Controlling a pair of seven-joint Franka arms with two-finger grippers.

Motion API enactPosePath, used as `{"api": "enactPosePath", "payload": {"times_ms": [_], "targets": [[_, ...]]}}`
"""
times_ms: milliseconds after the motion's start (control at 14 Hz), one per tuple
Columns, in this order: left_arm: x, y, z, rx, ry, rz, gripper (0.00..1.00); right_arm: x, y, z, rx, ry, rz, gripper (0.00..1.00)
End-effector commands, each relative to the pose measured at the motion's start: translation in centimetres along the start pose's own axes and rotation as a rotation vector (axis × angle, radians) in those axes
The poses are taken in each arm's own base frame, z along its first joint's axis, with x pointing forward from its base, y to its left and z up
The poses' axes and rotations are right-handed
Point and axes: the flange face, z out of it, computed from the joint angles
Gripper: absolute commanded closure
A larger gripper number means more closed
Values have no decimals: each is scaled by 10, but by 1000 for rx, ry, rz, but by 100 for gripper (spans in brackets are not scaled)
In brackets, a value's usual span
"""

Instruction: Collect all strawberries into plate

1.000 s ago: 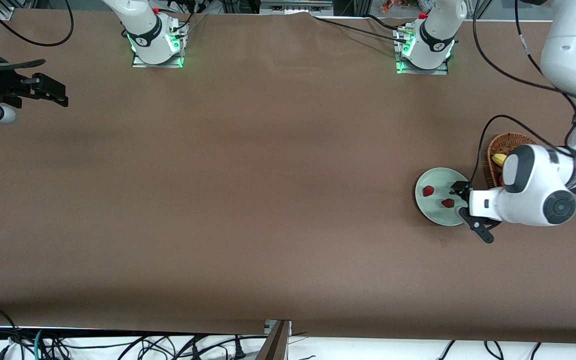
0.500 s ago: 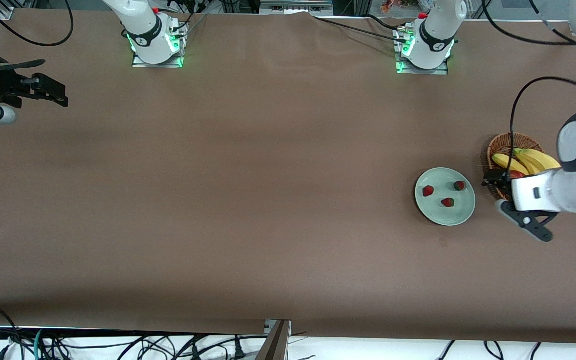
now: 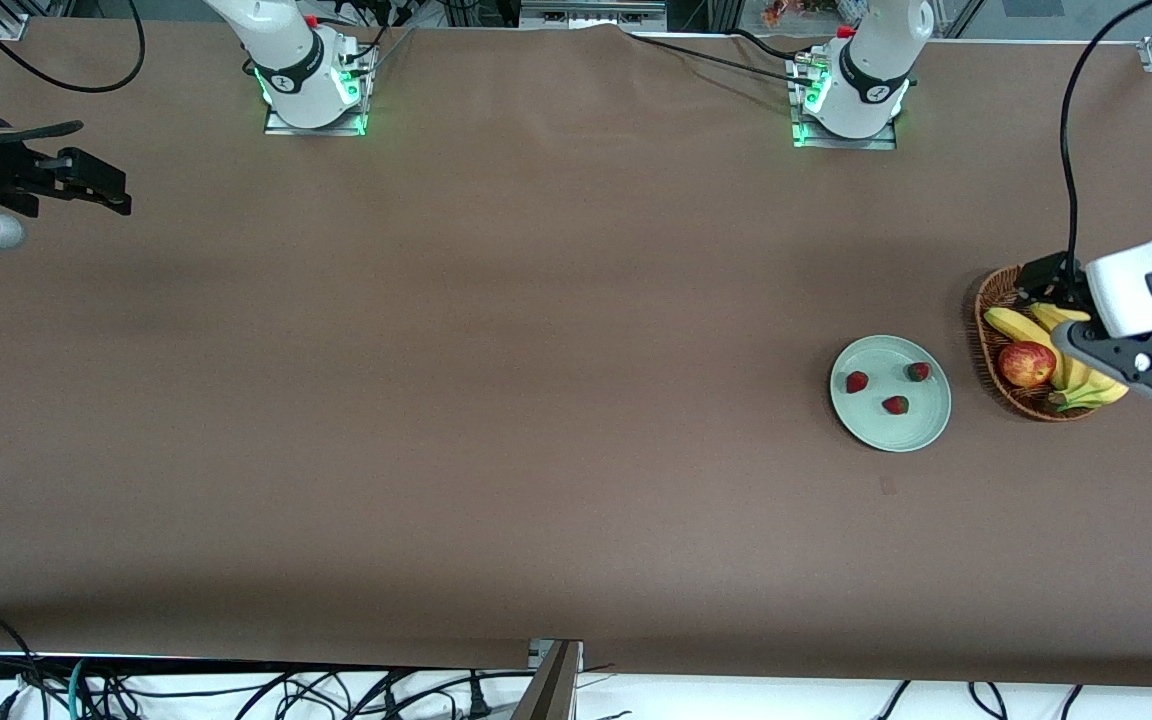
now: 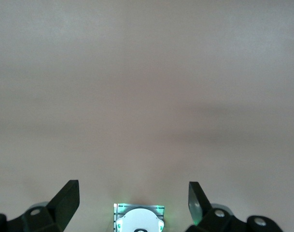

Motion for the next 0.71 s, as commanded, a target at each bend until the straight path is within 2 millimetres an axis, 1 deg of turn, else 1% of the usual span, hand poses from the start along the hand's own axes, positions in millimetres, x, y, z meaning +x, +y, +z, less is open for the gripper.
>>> {"api": "enactPosePath", "payload": {"times_ms": [0,143,214,357,429,500,643], "targets": [[-7,26,-14,42,21,-175,0,0,3,-1,12,6,-9,0],[-22,30,-17,-3,68,-283,0,0,3,-1,12,6,-9,0],[-37,34,-14,-47,108,-320,0,0,3,0,12,4,-9,0],[-61,46,-3,-32,202,-386,0,0,3,-1,12,6,-7,0],[-72,50,2,-42,198,-451,0,0,3,-1,12,6,-7,0],[-78,53,3,-48,195,-519,0,0,3,0,12,4,-7,0],[-80,53,3,-49,199,-538,0,0,3,0,12,4,-7,0]]}}
